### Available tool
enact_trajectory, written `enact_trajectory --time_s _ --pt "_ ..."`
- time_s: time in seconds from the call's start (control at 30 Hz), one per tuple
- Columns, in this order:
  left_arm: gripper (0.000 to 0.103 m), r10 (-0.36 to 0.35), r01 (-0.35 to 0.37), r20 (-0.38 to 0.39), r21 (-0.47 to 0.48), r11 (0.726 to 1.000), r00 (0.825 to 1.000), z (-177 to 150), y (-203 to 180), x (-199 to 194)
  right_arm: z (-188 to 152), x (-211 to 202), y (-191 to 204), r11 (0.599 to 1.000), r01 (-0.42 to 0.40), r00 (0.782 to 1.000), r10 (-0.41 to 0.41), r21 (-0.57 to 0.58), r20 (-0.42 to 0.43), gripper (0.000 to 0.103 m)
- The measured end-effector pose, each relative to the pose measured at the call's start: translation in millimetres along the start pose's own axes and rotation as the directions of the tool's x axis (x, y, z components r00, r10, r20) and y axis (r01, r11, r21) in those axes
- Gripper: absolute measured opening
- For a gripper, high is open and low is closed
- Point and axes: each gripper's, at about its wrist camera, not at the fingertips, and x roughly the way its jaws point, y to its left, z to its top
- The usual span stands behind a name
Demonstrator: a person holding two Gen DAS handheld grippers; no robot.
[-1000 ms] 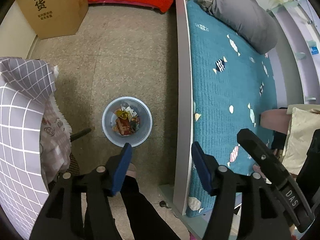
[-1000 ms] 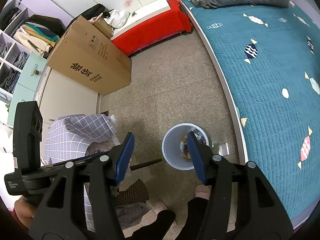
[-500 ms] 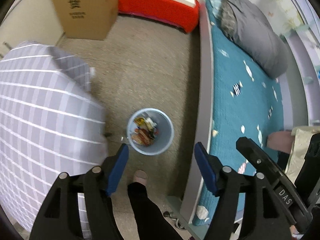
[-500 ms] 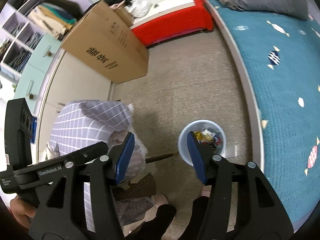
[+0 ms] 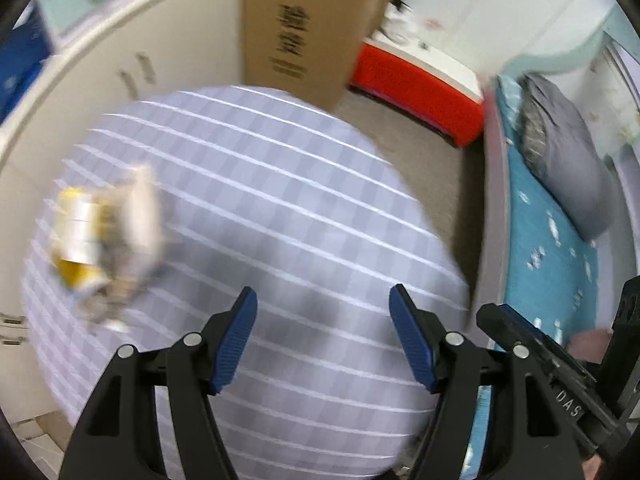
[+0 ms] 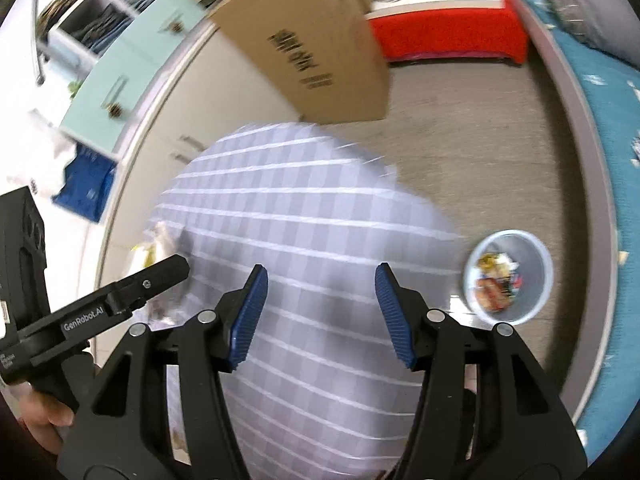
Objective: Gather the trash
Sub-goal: 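Move both tools back to the table toward the box and newspaper, then grasp the white-yellow box with the left tool while the right grasps the newspaper bundle, then carry both items over the blue bucket and open both tools to drop them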
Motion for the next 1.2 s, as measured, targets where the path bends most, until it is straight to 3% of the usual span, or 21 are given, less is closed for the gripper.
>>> enact_trajectory --time_s 0.1,0.33,0.47,0.67,0.7,0.77,0.83,0.9,1.07,1.13,1.2 --pt "0.067 0.075 -0.074 0.054 -0.013 0.997 0.996 0 60 -20 -10 30 50 0.999 -0.046 0.999 0.046 -0.024 -0.026 0.055" --pt "0.067 0.123 -0.115 0.075 -0.093 0.989 0.99 -10 153 -36 -26 75 129 0.993 -0.103 0.991 0.098 -0.053 -0.093 0.056" --pt "0.067 0.134 -0.129 0.04 -0.1 0.987 0.99 -14 182 -25 -34 92 148 0.993 -0.113 0.986 0.108 -0.037 -0.124 0.057" --pt "0.067 0.164 -0.164 0.006 -0.045 0.985 0.986 -6 193 3 -38 109 154 0.992 -0.12 0.978 0.126 0.041 -0.166 0.057" --pt "0.065 0.166 -0.165 0.002 -0.042 0.985 0.986 -5 193 8 -38 113 156 0.991 -0.123 0.976 0.131 0.055 -0.172 0.058" --pt "0.051 0.151 -0.152 -0.017 -0.027 0.988 0.988 -2 195 16 -38 120 159 0.989 -0.13 0.974 0.141 0.073 -0.179 0.059" --pt "0.016 0.135 -0.136 -0.044 -0.018 0.991 0.99 -2 197 22 -37 130 163 0.985 -0.14 0.969 0.158 0.101 -0.192 0.059" --pt "0.007 0.133 -0.134 -0.043 -0.019 0.991 0.99 -2 200 23 -37 139 162 0.978 -0.153 0.963 0.179 0.138 -0.202 0.059" --pt "0.003 0.11 -0.111 -0.024 -0.019 0.994 0.994 -5 209 15 -31 155 168 0.97 -0.176 0.959 0.208 0.17 -0.194 0.057" --pt "0.003 0.108 -0.109 -0.022 -0.028 0.994 0.994 -5 212 12 -27 157 175 0.975 -0.17 0.962 0.196 0.142 -0.192 0.025" --pt "0.003 0.109 -0.11 -0.012 -0.038 0.993 0.994 -4 215 7 -23 159 181 0.974 -0.194 0.956 0.215 0.117 -0.2 0.021"
